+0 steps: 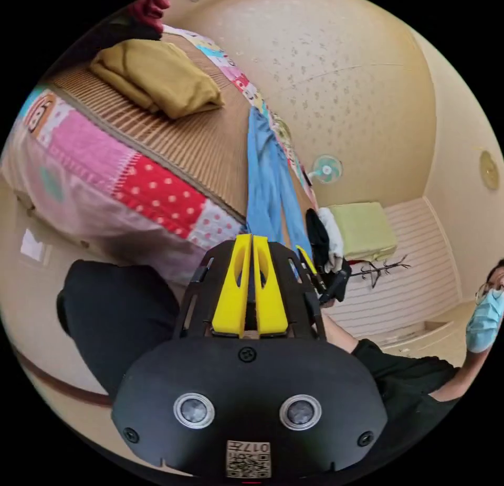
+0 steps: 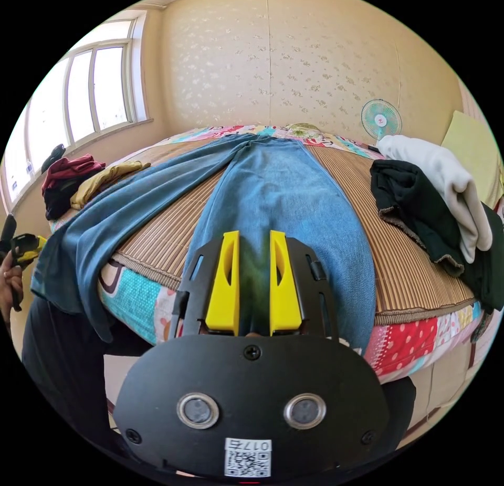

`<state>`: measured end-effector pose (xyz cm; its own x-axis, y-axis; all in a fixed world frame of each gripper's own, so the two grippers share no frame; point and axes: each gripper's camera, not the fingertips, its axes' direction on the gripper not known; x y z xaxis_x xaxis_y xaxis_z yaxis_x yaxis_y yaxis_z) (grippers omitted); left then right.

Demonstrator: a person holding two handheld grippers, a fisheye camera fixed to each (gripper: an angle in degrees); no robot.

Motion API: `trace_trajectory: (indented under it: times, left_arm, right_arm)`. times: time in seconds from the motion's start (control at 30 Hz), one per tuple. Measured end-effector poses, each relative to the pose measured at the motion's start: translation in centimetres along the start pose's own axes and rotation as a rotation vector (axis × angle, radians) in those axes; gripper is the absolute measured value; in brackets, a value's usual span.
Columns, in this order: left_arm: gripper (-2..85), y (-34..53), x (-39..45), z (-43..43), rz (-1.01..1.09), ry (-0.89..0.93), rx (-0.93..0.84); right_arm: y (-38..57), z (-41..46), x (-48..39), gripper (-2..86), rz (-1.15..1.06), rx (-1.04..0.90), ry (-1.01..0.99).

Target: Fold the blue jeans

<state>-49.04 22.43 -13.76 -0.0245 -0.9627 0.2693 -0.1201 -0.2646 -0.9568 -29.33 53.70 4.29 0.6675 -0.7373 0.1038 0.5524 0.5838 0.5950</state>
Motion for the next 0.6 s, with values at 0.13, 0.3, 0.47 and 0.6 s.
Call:
trace_trajectory:
  times: [0.13,0.3,0.47,0.6]
  left_arm:
    - [3.2,0.3,1.3,-1.8,0.081,-0.293,0.0]
    - [7.6,-0.8,6.4,2.9,0.305,-0.049,-0.101]
    - [9.4,-1.7,11.1,11.0,0.477,-0.138,-0.161]
    - [9.2,-1.8,12.4,16.4,0.43,-0.3,-0.253]
  right_arm:
    - [-0.1,-0.4,0.3,8.0,-0.015,-0.013,-0.009]
    - [-1.6,-2.9,1.1,6.9,-0.046,-0.192,-0.01]
    - [1.0,-9.2,6.1,6.8,0.109,-0.024,0.118]
    - [2.4,-10.6,12.6,9.1,0.261,-0.15,-0.01]
